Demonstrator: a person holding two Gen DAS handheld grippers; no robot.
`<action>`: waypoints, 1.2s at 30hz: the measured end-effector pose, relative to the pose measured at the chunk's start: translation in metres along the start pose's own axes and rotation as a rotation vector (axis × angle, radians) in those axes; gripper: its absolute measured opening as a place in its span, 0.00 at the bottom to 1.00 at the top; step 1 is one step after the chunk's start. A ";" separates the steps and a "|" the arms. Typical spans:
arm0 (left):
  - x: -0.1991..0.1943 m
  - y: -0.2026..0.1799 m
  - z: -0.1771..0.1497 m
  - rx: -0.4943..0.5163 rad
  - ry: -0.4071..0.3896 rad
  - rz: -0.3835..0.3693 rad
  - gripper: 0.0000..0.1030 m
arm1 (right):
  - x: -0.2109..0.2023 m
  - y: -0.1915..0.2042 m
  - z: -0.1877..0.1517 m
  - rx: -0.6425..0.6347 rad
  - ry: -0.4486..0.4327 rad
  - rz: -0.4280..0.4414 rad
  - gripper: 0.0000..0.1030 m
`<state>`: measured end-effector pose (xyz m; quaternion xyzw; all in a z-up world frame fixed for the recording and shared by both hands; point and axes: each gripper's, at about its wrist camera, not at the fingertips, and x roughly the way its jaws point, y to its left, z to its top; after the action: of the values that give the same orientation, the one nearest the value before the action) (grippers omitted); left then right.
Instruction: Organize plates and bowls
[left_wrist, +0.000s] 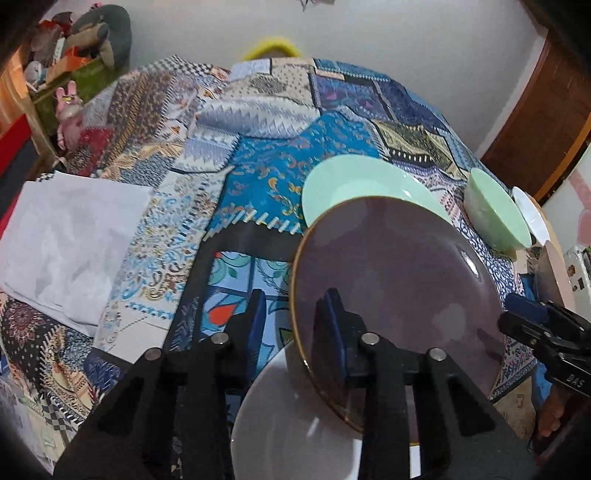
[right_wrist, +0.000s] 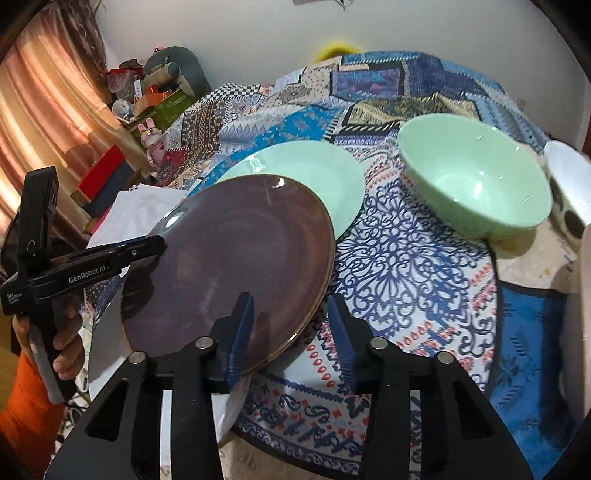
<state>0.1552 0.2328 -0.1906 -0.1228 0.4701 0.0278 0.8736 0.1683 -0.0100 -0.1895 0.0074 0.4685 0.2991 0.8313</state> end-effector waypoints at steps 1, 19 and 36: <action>0.002 -0.001 0.001 0.002 0.006 -0.003 0.28 | 0.000 0.000 0.000 0.001 -0.001 -0.003 0.34; 0.008 -0.013 0.006 0.072 0.028 -0.033 0.28 | 0.010 -0.002 0.006 0.023 -0.008 -0.017 0.34; -0.015 -0.024 -0.004 0.076 -0.011 -0.030 0.28 | -0.016 0.002 0.004 -0.014 -0.071 -0.014 0.34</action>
<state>0.1473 0.2099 -0.1756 -0.0962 0.4641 -0.0023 0.8805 0.1643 -0.0156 -0.1743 0.0088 0.4368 0.2960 0.8494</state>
